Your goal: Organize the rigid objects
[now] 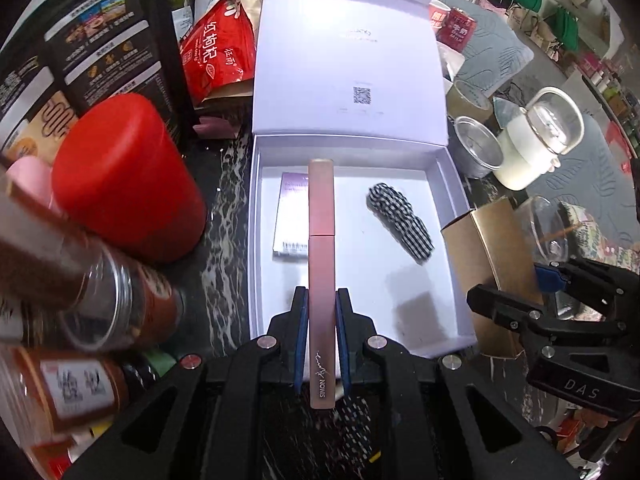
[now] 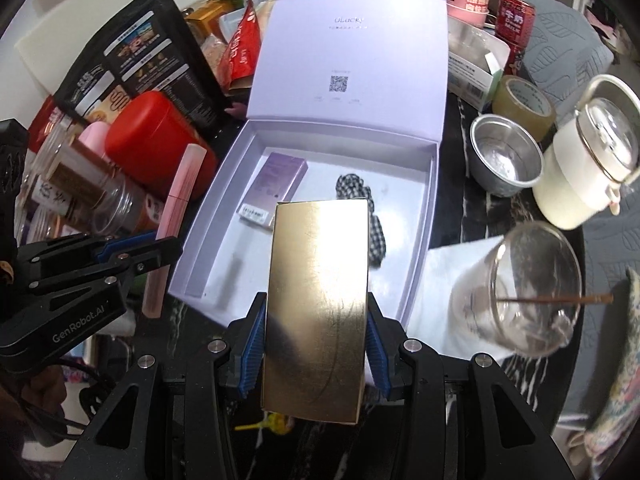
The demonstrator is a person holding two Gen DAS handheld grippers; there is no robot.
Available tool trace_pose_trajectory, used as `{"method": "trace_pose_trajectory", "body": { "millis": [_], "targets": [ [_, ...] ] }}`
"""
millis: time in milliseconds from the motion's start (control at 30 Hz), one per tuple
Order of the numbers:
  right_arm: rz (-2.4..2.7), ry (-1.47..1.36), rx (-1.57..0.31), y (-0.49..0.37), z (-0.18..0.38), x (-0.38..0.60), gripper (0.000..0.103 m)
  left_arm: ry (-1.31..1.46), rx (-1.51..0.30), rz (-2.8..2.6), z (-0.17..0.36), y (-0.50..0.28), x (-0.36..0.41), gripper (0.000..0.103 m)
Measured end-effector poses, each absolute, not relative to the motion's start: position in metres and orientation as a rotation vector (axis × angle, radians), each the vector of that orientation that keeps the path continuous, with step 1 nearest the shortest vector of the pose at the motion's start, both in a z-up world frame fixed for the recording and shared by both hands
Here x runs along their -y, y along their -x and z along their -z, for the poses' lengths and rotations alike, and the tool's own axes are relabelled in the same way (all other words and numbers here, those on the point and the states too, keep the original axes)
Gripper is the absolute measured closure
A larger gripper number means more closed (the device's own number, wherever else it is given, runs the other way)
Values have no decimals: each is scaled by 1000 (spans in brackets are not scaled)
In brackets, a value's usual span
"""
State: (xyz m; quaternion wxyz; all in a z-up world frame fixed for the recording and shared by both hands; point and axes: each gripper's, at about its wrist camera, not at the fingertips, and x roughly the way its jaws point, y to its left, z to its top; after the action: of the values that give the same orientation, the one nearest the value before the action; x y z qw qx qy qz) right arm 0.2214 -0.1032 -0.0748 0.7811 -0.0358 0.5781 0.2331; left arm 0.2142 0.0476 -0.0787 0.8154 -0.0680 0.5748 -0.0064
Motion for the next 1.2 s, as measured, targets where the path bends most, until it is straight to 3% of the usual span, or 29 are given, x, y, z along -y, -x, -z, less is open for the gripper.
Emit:
{"method": "trace_pose_trajectory", "body": {
  "millis": [1200],
  "targets": [
    [-451, 121, -1231, -308, 141, 79, 58, 79, -1264, 8, 150, -303, -46, 90]
  ]
}}
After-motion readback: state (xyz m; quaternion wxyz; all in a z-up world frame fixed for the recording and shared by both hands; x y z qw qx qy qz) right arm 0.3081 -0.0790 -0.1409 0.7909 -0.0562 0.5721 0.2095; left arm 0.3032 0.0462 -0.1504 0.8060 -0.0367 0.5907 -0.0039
